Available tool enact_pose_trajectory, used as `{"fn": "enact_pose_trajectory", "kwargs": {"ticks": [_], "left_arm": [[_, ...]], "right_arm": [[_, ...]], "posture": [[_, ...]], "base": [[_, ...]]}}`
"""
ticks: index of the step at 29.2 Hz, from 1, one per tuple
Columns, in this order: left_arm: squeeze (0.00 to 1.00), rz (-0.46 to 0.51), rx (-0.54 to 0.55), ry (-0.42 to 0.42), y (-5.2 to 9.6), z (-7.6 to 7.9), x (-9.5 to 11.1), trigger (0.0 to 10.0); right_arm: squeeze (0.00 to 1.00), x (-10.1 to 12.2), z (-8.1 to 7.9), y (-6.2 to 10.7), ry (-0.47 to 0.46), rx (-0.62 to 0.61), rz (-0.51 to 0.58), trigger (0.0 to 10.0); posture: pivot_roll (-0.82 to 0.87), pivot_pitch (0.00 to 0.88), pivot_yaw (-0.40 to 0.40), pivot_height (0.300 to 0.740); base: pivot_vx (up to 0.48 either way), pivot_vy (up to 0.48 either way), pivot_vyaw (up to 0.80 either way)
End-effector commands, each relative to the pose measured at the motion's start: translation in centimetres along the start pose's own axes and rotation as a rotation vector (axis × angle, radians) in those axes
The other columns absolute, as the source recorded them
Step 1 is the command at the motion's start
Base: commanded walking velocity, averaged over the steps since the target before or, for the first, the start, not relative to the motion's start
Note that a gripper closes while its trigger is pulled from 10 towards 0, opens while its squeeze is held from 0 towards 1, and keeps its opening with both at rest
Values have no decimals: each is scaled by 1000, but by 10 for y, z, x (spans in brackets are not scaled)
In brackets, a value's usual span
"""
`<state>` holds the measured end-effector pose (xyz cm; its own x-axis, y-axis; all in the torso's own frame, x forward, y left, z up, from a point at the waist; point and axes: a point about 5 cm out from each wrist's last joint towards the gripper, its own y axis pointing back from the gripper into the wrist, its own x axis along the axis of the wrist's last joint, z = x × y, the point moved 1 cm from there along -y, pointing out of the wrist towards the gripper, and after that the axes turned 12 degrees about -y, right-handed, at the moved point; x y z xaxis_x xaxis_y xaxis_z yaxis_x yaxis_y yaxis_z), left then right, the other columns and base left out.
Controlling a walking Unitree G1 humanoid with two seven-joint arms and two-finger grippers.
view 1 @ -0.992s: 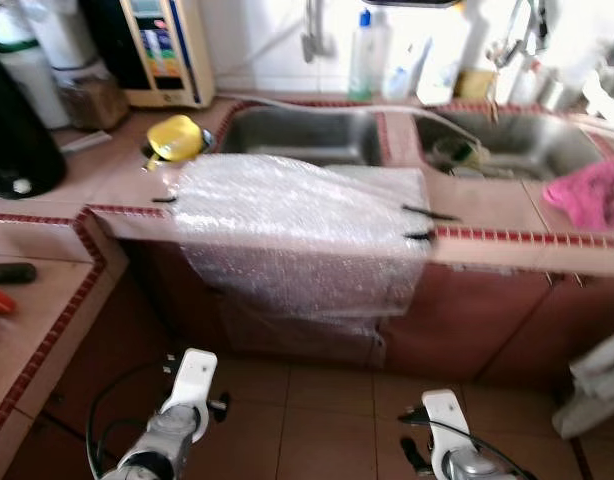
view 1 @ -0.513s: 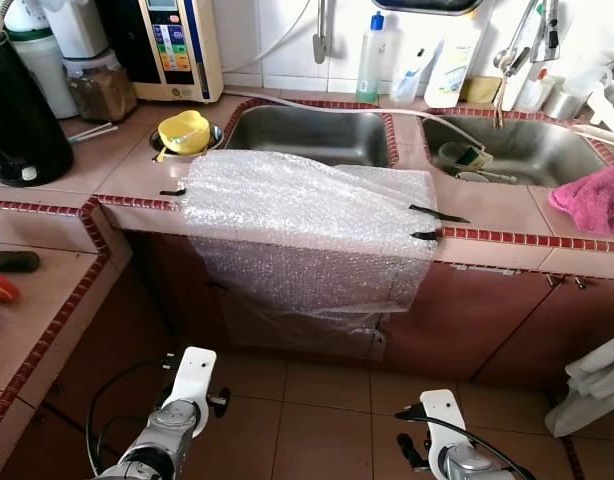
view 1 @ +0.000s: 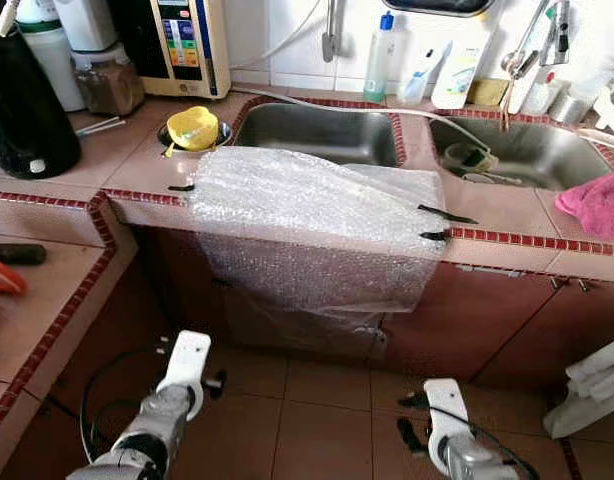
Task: Kitchen organization
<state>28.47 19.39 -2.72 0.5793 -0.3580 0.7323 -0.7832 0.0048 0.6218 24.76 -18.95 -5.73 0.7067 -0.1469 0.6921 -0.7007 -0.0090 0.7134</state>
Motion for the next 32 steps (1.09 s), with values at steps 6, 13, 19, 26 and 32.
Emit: {"fn": "enact_pose_trajectory", "kwargs": {"ticks": [6, 13, 19, 26, 32], "left_arm": [[0, 281, -37, 1, -2, -2, 55, 10000], [0, 558, -16, 1, 20, -1, 84, 10000], [0, 653, -103, 4, 51, 0, 84, 10000], [0, 646, 9, 26, 73, -18, 72, 10000], [0, 646, 21, 47, 82, -7, 71, 10000]], "right_arm": [[0, 74, -13, -1, -6, 98, 299, 10000], [0, 124, -10, 18, 48, 118, 570, 10000], [0, 140, 1, 35, 25, 130, 663, 10000], [0, 135, 10, 52, -21, 133, 680, 10000], [0, 120, 4, 62, -6, 140, 662, 10000]], "posture": [[17, 0, -19, 740], [14, 0, -13, 740], [36, 0, -18, 740], [47, 0, -35, 740], [45, 0, -58, 740]], "base": [[0, 0, 0], [0, 0, 0], [0, 0, 0], [0, 0, 0], [0, 0, 0]]}}
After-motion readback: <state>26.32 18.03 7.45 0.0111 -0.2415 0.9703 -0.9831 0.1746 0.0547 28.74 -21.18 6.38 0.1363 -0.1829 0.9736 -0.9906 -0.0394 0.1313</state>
